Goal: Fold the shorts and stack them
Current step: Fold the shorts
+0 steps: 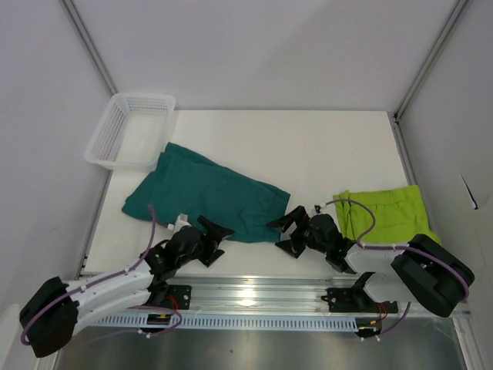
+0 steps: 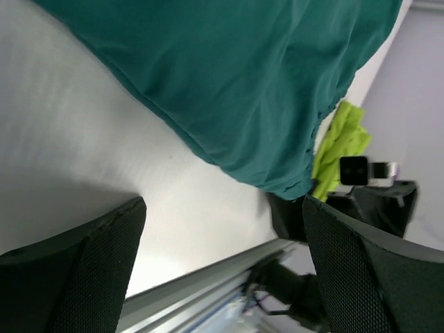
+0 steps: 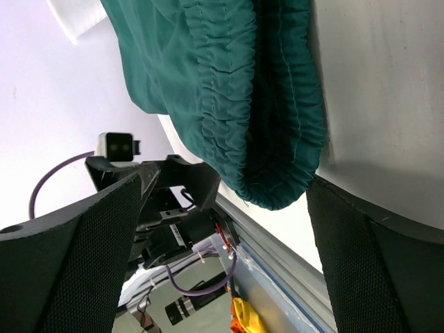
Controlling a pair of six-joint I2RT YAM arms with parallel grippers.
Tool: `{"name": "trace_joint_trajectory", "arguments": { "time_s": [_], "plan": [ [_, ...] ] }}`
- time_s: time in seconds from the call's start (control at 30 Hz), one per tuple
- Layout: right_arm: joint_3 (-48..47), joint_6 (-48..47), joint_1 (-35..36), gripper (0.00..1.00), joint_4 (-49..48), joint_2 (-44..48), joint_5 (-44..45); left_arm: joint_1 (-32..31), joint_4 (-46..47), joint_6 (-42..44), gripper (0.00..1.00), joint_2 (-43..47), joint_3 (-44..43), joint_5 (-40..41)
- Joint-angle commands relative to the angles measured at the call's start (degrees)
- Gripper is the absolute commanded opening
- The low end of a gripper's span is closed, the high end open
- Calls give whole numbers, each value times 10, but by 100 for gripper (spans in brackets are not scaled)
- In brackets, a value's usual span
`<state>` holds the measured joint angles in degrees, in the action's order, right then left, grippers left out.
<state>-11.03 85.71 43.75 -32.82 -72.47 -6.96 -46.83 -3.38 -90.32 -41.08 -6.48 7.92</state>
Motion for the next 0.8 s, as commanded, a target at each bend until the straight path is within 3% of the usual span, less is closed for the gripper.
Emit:
{"name": "trace_joint_trajectory", "arguments": {
  "time_s": [0.0, 0.2, 0.33, 0.4, 0.43, 0.47, 0.5, 0.77],
  "plan": [
    [4, 15, 5, 99, -43, -8, 26, -5, 95, -80, 96, -84, 22, -24],
    [4, 14, 10, 99, -23, 14, 40, -13, 115, -95, 95, -176, -10, 8],
    [5, 8, 10, 99, 1, 43, 55, -23, 108, -122, 85, -176, -2, 64],
    [4, 6, 10, 98, 15, 58, 61, -22, 108, -132, 77, -175, 2, 93],
    [5, 6, 10, 98, 18, 59, 62, -23, 108, -132, 70, -175, 2, 100],
    [5, 7, 10, 98, 19, 62, 62, -24, 112, -130, 57, -174, 2, 118],
    [4, 7, 10, 98, 19, 63, 63, -30, 112, -134, 54, -175, 1, 127],
    [13, 15, 12, 98, -13, 37, 48, -46, 121, -159, 56, -229, -20, 164]
  ]
}}
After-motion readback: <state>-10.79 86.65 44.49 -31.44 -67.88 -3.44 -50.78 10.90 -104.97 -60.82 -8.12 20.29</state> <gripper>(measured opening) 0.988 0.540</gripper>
